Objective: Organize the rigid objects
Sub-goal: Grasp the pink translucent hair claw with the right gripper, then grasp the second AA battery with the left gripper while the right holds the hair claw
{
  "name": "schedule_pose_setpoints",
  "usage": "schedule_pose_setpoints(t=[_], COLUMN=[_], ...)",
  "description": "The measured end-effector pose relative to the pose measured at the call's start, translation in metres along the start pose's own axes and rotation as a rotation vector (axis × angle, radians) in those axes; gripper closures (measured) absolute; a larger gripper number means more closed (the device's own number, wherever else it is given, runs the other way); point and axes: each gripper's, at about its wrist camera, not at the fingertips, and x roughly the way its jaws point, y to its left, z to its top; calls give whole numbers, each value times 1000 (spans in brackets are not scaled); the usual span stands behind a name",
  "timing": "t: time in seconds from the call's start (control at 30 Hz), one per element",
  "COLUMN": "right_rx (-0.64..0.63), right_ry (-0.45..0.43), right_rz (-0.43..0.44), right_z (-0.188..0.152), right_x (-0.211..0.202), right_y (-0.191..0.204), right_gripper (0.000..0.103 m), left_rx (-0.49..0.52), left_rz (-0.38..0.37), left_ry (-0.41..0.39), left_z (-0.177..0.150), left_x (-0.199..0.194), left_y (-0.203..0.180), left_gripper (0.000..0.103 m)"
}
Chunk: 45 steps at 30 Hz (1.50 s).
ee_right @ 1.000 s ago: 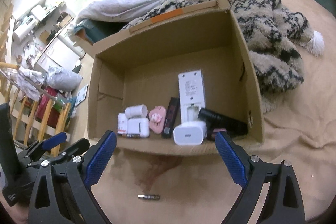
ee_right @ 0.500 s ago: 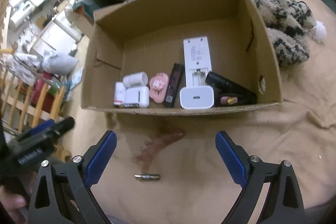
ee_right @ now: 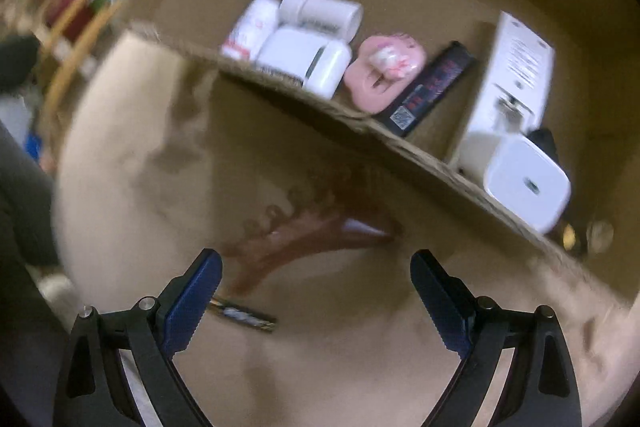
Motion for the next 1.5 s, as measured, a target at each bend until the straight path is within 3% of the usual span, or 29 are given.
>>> schedule_pose_setpoints(t=[0.2,0.33,0.5,0.67,0.8,0.9,1.0,1.1,1.27,1.4,1.5], right_rx=[-40,-75,-20,142,374,561,697,773,836,875,886], right_ry=[53,26,2,-39,-52,-62,-93,-142,-204,-228,-235], right_rz=[1,-24,-5,72,157,210,223,231,221,241,262], right_z=[16,16,11,2,-17,-42,-66,-84,-98,-102,-120], right_x=[23,26,20,4,-15,-23,-28,-36,-46,-35,-42], right_y=[5,11,10,-13,-49,-75,-89,-97,-111,-122,-130], right_gripper=[0,0,0,0,0,0,0,0,0,0,0], left_rx=[-28,-26,-33,-29,-32,-37,25,80,35,-12,18], left_rz=[-29,-34,-37,-24,-18,-47,-47,-51,-45,1,43], left_ry=[13,28,35,37,54,91,164,223,308,330,306], left_z=[2,2,4,2,0,-6,-20,-39,-64,-73,-75], left_x=[0,4,6,8,14,23,42,59,85,100,105], left_y=[4,3,3,3,4,-1,-26,-53,-77,-84,-93], left_gripper=[19,19,19,19,19,19,19,19,19,19,22])
